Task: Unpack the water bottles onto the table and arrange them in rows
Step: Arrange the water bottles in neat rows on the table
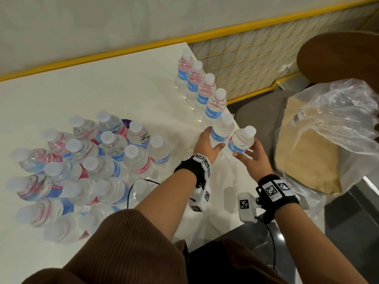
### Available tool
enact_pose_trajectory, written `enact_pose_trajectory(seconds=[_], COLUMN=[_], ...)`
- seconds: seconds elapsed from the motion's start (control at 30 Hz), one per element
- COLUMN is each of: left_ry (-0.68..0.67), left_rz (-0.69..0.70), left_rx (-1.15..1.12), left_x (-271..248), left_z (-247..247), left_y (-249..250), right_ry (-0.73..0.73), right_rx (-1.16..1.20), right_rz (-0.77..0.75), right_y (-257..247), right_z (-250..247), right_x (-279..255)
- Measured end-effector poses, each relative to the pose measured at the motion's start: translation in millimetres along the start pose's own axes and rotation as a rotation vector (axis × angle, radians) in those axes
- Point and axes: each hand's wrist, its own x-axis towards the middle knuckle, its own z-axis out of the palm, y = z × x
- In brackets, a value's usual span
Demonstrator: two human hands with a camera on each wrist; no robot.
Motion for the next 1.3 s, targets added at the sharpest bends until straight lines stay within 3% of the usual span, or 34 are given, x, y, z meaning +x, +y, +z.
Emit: enact_pose_trajectory(seconds=[0.3,0.83,1.0,1.3], left_ry=[-0.142,-0.141,-0.112,-0.182], left_rz=[0.013,-0.047,-0.07,-0.067], left_rx=[0.154,0.217,0.203,0.369], left_x=[11,15,14,12], left_z=[-22,-33,-34,-35], left_y=[18,24,26,32], right_ry=[0.032,-0.009,0.05,0.065], right_rx=[0.012,-0.029,-0.102,-0.114], right_rz=[-0.002,-0.005,-0.034,0.013], right_y=[3,-11,-12,-11], right_z=[8,12,27,28], right_x=[0,-3,-3,-3])
